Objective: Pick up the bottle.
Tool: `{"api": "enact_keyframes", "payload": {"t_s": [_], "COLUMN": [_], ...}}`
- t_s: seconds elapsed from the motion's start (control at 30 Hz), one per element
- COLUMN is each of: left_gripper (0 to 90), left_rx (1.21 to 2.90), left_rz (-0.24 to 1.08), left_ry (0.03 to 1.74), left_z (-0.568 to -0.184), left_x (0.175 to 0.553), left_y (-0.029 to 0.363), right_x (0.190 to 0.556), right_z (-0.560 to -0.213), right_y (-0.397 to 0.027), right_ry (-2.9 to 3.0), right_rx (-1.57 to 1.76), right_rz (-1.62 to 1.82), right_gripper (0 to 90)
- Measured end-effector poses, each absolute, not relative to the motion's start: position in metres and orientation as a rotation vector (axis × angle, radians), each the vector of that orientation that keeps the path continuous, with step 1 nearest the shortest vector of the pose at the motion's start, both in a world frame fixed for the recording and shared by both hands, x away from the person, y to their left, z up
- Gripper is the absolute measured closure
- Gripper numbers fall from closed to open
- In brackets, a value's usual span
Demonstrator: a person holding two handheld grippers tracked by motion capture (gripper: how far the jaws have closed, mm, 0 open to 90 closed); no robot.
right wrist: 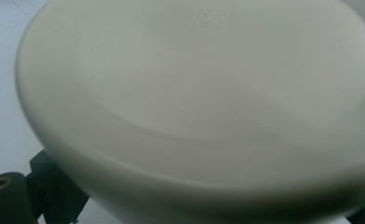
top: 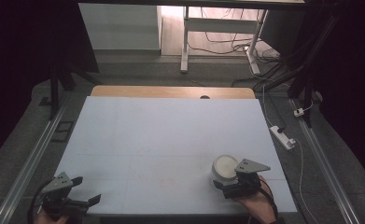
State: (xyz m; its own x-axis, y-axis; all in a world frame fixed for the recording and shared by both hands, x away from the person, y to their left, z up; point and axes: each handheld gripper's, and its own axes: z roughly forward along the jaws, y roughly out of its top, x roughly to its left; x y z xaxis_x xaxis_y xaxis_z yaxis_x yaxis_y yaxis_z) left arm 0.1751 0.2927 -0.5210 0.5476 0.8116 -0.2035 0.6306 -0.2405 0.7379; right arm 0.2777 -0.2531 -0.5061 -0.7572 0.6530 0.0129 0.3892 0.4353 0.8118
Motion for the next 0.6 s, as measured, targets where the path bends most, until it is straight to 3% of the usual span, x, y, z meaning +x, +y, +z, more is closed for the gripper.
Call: {"api": "enact_keyframes", "payload": {"t_s": [0.6], "left_gripper": [0.0], "left_rx": [1.965], "left_rz": [0.279], "left_ry": [1.168], "left_z": [-0.5211], "left_x": [0.1753], "left_y": [0.2928], "right_x": [0.2772], "right_z": [-0.5025], "right_y": [-0.2535], "right_ry": [2.394], "right_rx": [0.909], "right_rz": [1.226], "right_gripper": [7.0]}}
